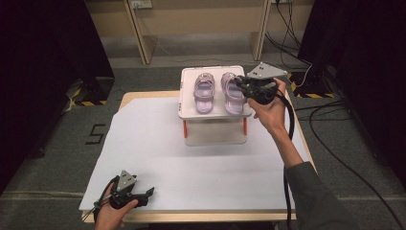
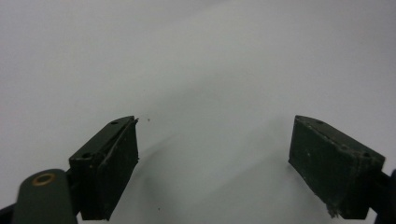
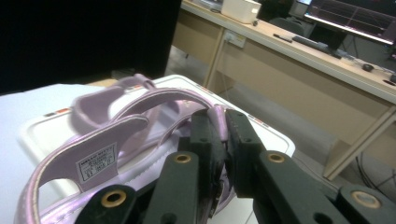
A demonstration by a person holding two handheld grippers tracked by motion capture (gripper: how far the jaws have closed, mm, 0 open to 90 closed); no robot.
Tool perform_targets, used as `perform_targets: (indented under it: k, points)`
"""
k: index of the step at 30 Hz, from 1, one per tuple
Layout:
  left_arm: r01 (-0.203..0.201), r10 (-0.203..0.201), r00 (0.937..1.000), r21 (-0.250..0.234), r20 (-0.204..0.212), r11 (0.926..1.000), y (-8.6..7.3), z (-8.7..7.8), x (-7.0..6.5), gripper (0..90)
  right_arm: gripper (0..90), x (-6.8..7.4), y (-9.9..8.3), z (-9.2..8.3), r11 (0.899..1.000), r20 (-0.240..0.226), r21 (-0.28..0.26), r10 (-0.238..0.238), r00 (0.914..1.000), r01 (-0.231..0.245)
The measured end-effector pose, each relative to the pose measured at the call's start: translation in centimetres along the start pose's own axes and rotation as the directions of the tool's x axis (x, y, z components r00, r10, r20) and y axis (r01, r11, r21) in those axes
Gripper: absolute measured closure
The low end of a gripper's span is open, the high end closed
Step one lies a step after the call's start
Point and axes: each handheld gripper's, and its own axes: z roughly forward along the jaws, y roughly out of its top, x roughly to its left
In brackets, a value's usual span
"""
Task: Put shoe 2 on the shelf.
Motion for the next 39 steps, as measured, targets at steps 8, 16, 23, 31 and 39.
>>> perform_targets:
  k: [8, 16, 23, 31, 39]
  points:
    - [-0.002, 0.002, 1.0, -0.003, 0.001, 1.0, 0.0, 0.0, 0.0, 15.3, 83.0, -0.1, 0.3, 3.0, 0.999, 0.034, 0.02, -0.04, 0.9986, 0.039]
    - [-0.001, 0.001, 1.0, -0.005, 0.004, 1.0, 0.0, -0.1, 0.0, 15.3, 82.8, 0.0, 0.1, 5.4, 0.997, 0.068, 0.067, -0.051, 0.9964, 0.046]
    - [-0.002, 0.002, 1.0, -0.006, 0.005, 1.0, 0.1, -0.1, 0.0, 15.3, 82.6, 0.2, 0.0, 6.7, 0.993, 0.079, 0.097, -0.07, 0.9944, 0.063]
    - [-0.002, 0.002, 1.0, -0.007, 0.005, 1.0, 0.1, -0.1, 0.0, 15.3, 79.9, 0.6, -0.5, 7.2, 0.99, 0.064, 0.113, -0.096, 0.9933, 0.088]
    - [-0.002, 0.002, 1.0, -0.007, 0.005, 1.0, 0.0, -0.1, 0.0, 15.3, 64.6, 0.7, -0.4, 6.8, 0.99, 0.054, 0.117, -0.089, 0.9946, 0.082]
